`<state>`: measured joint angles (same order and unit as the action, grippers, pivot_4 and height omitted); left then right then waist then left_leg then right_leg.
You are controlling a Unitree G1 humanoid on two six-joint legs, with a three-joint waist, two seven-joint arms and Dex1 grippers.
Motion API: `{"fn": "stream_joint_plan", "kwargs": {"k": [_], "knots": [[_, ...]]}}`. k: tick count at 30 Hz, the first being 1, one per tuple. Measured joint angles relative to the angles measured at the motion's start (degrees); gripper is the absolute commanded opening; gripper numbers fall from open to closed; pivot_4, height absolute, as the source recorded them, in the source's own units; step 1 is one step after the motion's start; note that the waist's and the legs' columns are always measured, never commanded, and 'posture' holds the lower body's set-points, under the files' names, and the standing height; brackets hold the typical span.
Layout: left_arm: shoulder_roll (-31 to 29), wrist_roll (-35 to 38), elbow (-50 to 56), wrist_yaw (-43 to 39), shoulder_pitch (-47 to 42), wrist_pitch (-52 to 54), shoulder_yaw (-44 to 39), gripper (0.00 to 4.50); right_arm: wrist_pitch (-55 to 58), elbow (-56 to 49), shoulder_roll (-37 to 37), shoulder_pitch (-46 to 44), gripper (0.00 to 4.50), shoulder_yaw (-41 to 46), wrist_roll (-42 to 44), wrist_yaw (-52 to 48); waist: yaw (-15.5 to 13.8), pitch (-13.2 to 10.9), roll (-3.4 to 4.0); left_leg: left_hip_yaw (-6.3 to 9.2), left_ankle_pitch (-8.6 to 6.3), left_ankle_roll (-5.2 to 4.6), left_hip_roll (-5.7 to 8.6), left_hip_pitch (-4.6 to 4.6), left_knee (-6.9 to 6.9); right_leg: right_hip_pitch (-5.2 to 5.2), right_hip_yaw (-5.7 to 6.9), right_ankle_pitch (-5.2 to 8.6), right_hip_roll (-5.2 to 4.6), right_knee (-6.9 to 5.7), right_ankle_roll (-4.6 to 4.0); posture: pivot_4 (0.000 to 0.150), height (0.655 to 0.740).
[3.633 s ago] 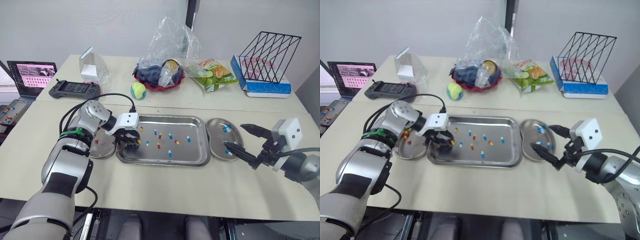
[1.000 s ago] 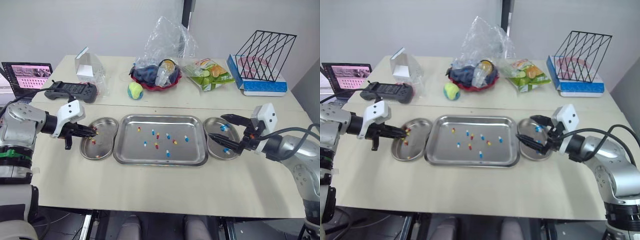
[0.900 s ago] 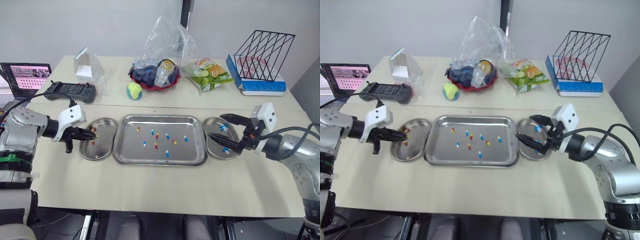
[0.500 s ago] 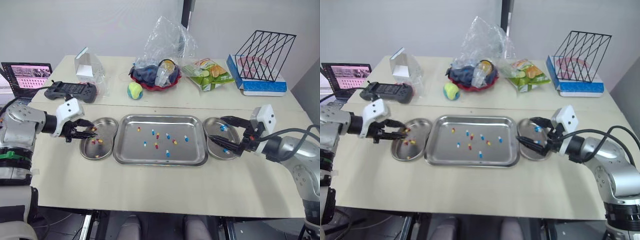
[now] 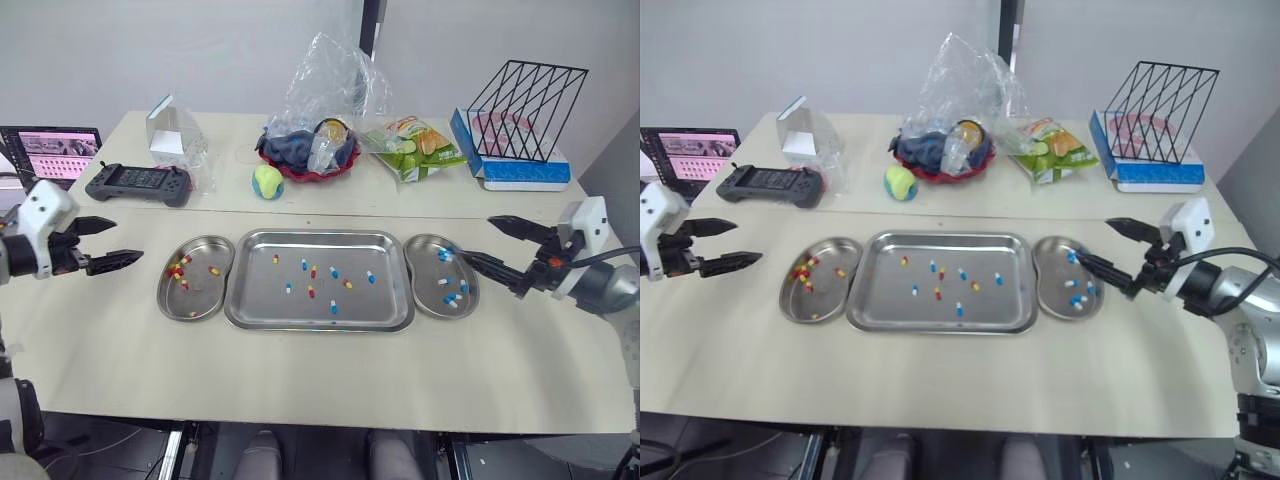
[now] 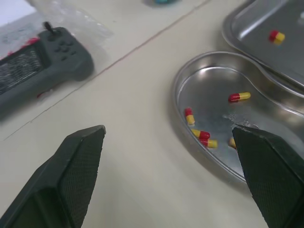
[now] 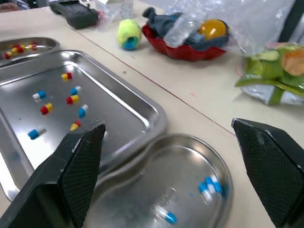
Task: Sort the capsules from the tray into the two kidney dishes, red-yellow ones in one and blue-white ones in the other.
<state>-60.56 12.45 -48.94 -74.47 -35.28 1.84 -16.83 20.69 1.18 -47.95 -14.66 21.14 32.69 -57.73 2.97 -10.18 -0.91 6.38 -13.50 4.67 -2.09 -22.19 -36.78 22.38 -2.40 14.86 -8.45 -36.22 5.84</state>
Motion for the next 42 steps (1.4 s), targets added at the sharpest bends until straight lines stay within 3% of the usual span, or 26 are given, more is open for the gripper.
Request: {"fn": "stream_joint_plan", "kwargs": {"k": [7, 12, 33, 42], "knots": [[1.2, 8.2, 5.5, 5.9, 18.8, 0.1, -15.5, 4.48, -7.2, 16.9, 0.4, -2.1, 4.50, 2.2, -2.9, -0.6, 0.9, 0.0, 0.03, -0.03, 0.00, 0.00, -0.01, 0.12, 0.12, -0.01, -0.03, 0.00, 0.00, 0.00, -0.01, 0.150, 0.7380], [4.6, 13.1, 7.9, 8.9, 24.7, -0.5, -23.1, 4.48, -11.0, 27.0, 0.1, -6.0, 4.50, 4.2, -3.6, -0.4, 0.7, 0.0, 0.02, -0.03, 0.01, 0.01, -0.02, 0.14, 0.12, -0.06, -0.03, 0.01, 0.00, 0.00, -0.02, 0.150, 0.7380], [5.6, 14.8, 13.2, 12.5, 26.2, 0.1, -23.4, 4.48, -13.6, 29.3, 2.0, -7.2, 4.50, 3.8, -5.4, -1.7, 0.8, 0.0, 0.03, -0.03, 0.01, 0.01, -0.01, 0.16, 0.12, -0.07, -0.04, 0.01, 0.00, 0.01, -0.02, 0.150, 0.7380], [5.5, 14.9, 13.3, 11.9, 21.3, 4.9, -19.8, 4.48, -6.8, 19.6, 1.2, -4.7, 4.50, 1.6, -4.3, -5.7, 0.6, 0.0, 0.03, -0.03, 0.01, 0.02, -0.01, 0.15, 0.12, -0.07, -0.03, 0.01, 0.00, 0.00, -0.02, 0.150, 0.7380]]}}
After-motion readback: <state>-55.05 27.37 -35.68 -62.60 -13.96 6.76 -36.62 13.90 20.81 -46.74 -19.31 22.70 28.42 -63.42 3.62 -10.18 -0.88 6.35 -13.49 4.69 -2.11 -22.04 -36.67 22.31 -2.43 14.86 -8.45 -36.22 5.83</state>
